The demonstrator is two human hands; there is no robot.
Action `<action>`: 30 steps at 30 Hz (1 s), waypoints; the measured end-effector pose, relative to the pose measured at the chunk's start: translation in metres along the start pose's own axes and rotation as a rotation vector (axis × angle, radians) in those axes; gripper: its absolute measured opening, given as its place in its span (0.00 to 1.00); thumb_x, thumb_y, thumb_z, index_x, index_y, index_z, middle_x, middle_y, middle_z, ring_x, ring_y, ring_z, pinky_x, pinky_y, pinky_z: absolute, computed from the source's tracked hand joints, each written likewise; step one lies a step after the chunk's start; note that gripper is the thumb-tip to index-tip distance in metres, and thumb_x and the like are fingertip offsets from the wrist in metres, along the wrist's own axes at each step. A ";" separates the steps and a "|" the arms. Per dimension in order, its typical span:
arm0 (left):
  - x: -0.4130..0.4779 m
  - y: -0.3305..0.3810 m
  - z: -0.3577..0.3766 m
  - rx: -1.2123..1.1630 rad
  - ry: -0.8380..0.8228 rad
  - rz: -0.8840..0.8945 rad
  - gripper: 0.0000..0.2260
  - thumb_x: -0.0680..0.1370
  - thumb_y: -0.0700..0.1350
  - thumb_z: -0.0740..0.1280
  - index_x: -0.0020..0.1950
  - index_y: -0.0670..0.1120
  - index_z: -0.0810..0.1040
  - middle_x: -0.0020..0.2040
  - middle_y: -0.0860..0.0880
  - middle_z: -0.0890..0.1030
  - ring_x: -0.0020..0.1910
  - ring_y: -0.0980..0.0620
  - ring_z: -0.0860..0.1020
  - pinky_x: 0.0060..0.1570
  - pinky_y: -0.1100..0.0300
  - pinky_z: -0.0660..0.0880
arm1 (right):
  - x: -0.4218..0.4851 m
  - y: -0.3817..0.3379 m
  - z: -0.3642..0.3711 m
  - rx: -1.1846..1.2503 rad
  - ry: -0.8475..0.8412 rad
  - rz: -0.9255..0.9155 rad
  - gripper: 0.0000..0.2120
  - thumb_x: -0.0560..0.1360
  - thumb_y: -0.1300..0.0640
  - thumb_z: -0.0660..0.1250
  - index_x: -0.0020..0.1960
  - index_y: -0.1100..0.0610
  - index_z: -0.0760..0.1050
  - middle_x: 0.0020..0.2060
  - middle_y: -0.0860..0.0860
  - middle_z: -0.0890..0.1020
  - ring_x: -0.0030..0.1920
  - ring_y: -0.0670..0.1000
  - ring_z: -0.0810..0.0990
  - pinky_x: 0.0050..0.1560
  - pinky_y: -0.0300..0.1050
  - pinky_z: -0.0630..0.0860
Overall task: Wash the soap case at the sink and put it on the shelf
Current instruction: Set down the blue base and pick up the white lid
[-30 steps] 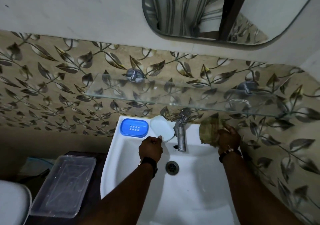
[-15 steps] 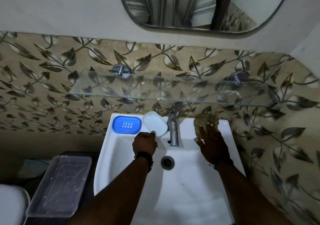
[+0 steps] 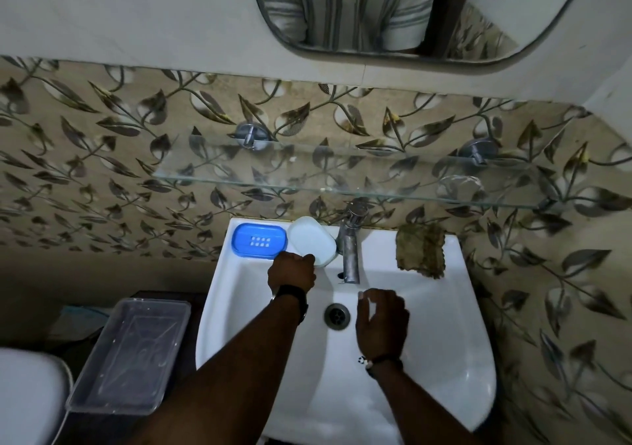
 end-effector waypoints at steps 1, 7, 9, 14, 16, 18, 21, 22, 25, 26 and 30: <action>0.001 0.001 -0.001 0.049 -0.007 0.017 0.15 0.73 0.51 0.71 0.52 0.41 0.82 0.47 0.44 0.87 0.50 0.43 0.84 0.55 0.51 0.81 | -0.006 -0.008 0.006 0.139 -0.036 0.078 0.06 0.78 0.53 0.66 0.44 0.51 0.78 0.39 0.48 0.80 0.43 0.55 0.79 0.43 0.53 0.75; -0.006 -0.001 -0.008 0.266 0.042 0.069 0.16 0.73 0.53 0.72 0.52 0.41 0.81 0.49 0.44 0.85 0.50 0.42 0.83 0.47 0.54 0.76 | -0.001 -0.051 0.043 0.839 -0.367 0.735 0.03 0.78 0.51 0.69 0.46 0.49 0.81 0.42 0.51 0.85 0.40 0.52 0.82 0.42 0.49 0.77; -0.009 -0.009 -0.010 0.295 0.032 0.092 0.14 0.73 0.53 0.71 0.49 0.42 0.81 0.45 0.45 0.86 0.46 0.44 0.83 0.47 0.54 0.79 | 0.005 -0.057 0.050 0.980 -0.356 0.803 0.04 0.78 0.53 0.69 0.51 0.53 0.80 0.43 0.53 0.84 0.39 0.53 0.83 0.39 0.46 0.76; -0.019 -0.030 -0.019 0.334 -0.011 0.173 0.13 0.70 0.56 0.70 0.45 0.48 0.79 0.42 0.48 0.86 0.44 0.46 0.83 0.44 0.56 0.79 | 0.005 -0.062 0.044 1.106 -0.340 0.842 0.09 0.79 0.53 0.68 0.58 0.52 0.77 0.43 0.55 0.87 0.38 0.58 0.86 0.32 0.43 0.77; -0.025 -0.036 -0.023 0.328 -0.026 0.196 0.12 0.69 0.57 0.70 0.44 0.50 0.75 0.41 0.48 0.85 0.42 0.47 0.82 0.37 0.59 0.74 | 0.001 -0.058 0.040 1.078 -0.360 0.836 0.09 0.78 0.56 0.68 0.58 0.50 0.77 0.40 0.55 0.87 0.36 0.58 0.85 0.31 0.42 0.77; -0.032 -0.043 -0.026 0.339 -0.039 0.239 0.11 0.68 0.57 0.69 0.42 0.52 0.73 0.40 0.49 0.84 0.40 0.48 0.80 0.33 0.61 0.69 | -0.006 -0.054 0.036 1.072 -0.382 0.831 0.11 0.78 0.60 0.68 0.58 0.49 0.78 0.42 0.55 0.87 0.36 0.58 0.85 0.35 0.45 0.79; -0.045 -0.054 -0.029 0.348 -0.034 0.279 0.11 0.68 0.58 0.68 0.41 0.53 0.72 0.38 0.52 0.82 0.37 0.52 0.77 0.31 0.62 0.67 | -0.019 -0.047 0.028 1.099 -0.393 0.819 0.12 0.78 0.63 0.67 0.59 0.51 0.79 0.44 0.58 0.86 0.37 0.59 0.85 0.37 0.48 0.80; -0.050 -0.058 -0.029 0.346 -0.033 0.301 0.10 0.69 0.57 0.68 0.42 0.54 0.72 0.37 0.54 0.81 0.37 0.51 0.78 0.32 0.61 0.68 | -0.023 -0.045 0.024 1.106 -0.393 0.819 0.12 0.78 0.63 0.66 0.59 0.52 0.80 0.43 0.59 0.86 0.37 0.60 0.85 0.37 0.49 0.81; -0.066 -0.071 -0.031 0.378 -0.028 0.469 0.09 0.73 0.57 0.68 0.50 0.57 0.73 0.35 0.59 0.80 0.37 0.55 0.79 0.37 0.60 0.72 | -0.035 -0.038 0.012 1.094 -0.416 0.821 0.11 0.78 0.63 0.66 0.57 0.53 0.81 0.44 0.61 0.86 0.39 0.61 0.85 0.39 0.50 0.81; -0.071 -0.075 -0.031 0.396 -0.022 0.559 0.09 0.75 0.56 0.67 0.54 0.58 0.75 0.38 0.59 0.81 0.38 0.56 0.79 0.39 0.60 0.73 | -0.039 -0.036 0.008 1.087 -0.434 0.824 0.10 0.78 0.63 0.66 0.56 0.53 0.81 0.43 0.61 0.86 0.39 0.62 0.85 0.40 0.50 0.81; -0.093 -0.089 -0.030 0.424 -0.125 0.902 0.10 0.80 0.53 0.67 0.56 0.51 0.83 0.47 0.51 0.79 0.42 0.51 0.79 0.41 0.57 0.75 | -0.050 -0.022 -0.009 1.057 -0.488 0.878 0.09 0.78 0.62 0.66 0.57 0.55 0.80 0.42 0.61 0.86 0.36 0.61 0.85 0.37 0.48 0.81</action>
Point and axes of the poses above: each hand's wrist, its own x-axis towards the middle knuckle, its own z-axis out of the palm, y = z × x, the point moved 3 cm from there along x, towards the middle knuckle
